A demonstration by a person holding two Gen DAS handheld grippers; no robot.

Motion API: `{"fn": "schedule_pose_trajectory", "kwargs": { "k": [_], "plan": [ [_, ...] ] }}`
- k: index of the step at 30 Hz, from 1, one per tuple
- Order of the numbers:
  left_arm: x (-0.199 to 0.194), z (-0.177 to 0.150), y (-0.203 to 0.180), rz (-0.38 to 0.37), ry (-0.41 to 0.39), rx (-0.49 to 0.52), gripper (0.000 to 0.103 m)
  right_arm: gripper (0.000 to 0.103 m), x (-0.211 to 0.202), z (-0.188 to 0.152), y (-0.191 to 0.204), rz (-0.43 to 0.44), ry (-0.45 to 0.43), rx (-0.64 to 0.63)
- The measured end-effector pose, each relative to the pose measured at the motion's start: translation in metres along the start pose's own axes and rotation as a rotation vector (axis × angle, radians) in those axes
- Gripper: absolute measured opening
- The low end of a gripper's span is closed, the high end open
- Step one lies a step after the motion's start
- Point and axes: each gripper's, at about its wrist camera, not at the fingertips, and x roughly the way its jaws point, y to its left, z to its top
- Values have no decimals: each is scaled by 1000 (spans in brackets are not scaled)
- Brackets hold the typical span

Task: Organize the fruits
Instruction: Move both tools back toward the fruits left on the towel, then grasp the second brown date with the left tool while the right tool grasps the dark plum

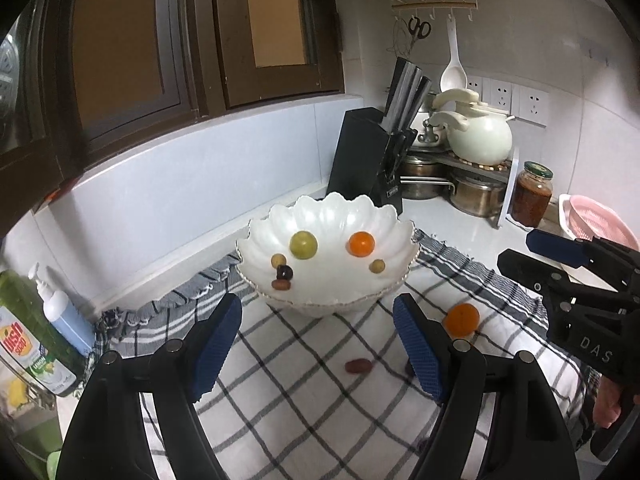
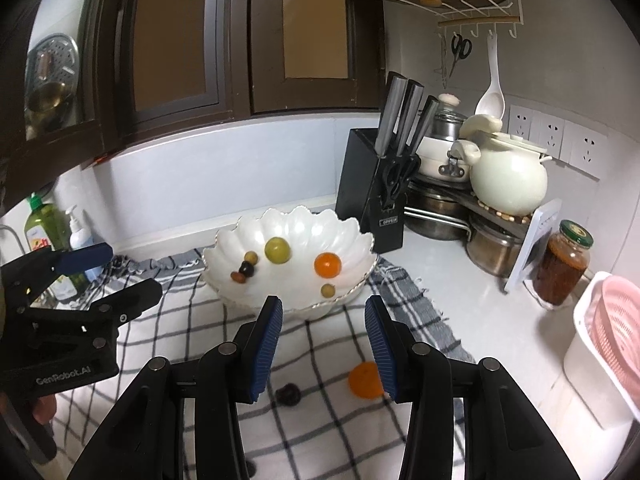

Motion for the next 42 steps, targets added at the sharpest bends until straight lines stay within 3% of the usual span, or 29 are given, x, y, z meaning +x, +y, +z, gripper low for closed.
{"fn": "schedule_pose_trajectory", "kwargs": {
  "k": [18, 25, 33, 42],
  "plan": [
    [-11, -39, 10, -57, 4, 102, 78, 44, -25, -49, 37, -7, 50, 41],
    [-7, -51, 16, -104, -18, 133, 78, 44, -28, -65, 51, -48, 58, 51],
    [9, -64, 16, -130, -29, 225, 76, 44, -22, -90, 67, -107, 98, 41],
    [46, -77, 14, -166, 32, 268, 69, 44, -2, -115, 73, -124, 184, 63]
  ]
}}
